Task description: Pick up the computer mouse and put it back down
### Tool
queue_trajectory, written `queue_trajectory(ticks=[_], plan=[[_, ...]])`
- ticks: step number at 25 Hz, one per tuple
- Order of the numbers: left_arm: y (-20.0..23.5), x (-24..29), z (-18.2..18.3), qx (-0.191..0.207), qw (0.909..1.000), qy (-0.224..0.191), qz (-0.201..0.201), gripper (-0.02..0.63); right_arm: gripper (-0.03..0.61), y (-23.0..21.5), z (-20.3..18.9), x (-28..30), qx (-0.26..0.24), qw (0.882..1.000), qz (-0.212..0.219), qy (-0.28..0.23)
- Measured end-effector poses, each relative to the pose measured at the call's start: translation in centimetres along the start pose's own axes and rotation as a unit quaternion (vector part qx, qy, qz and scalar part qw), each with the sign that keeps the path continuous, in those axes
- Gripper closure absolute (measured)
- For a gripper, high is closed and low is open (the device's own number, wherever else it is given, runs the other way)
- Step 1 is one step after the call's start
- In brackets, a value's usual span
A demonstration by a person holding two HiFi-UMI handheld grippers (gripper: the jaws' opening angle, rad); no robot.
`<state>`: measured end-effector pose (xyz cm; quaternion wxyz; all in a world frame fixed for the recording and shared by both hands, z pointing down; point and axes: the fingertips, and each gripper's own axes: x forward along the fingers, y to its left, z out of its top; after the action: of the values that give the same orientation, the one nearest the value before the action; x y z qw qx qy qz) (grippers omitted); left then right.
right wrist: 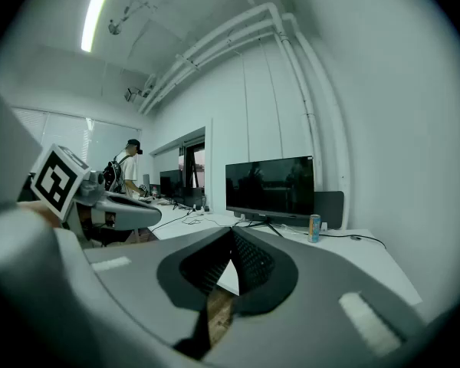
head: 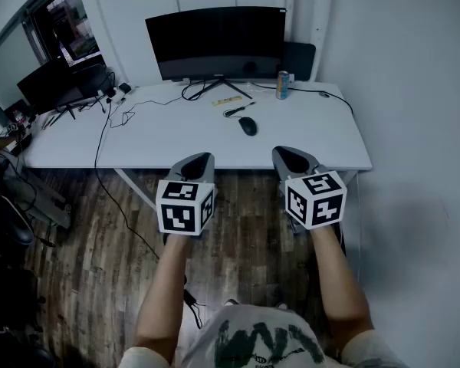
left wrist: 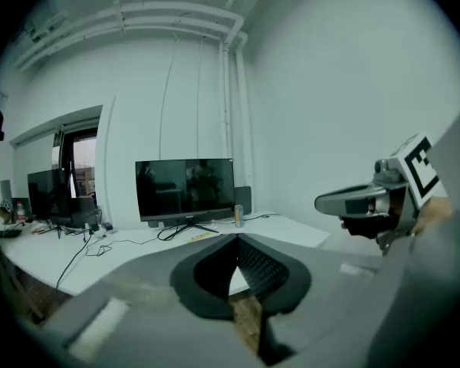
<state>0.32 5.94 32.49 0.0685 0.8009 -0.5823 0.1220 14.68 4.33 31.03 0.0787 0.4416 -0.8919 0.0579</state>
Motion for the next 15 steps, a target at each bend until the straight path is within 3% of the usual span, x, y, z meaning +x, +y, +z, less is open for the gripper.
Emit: queue_trajectory(ticks=[10,15], plan=[[2.8,-1.2,-0.8,0.004,0.9998,-0.003,-0.018,0.611,0.577,2.4,-0.1,1.1,0.005,1.0,-0.022,-0.001],[4.5,-1.8,-1.0,0.002,0.9995,-0.011,-0.029,0.611,0.539,3.6,-0.1,1.7,-0.005,0.999,-0.034,0.005]])
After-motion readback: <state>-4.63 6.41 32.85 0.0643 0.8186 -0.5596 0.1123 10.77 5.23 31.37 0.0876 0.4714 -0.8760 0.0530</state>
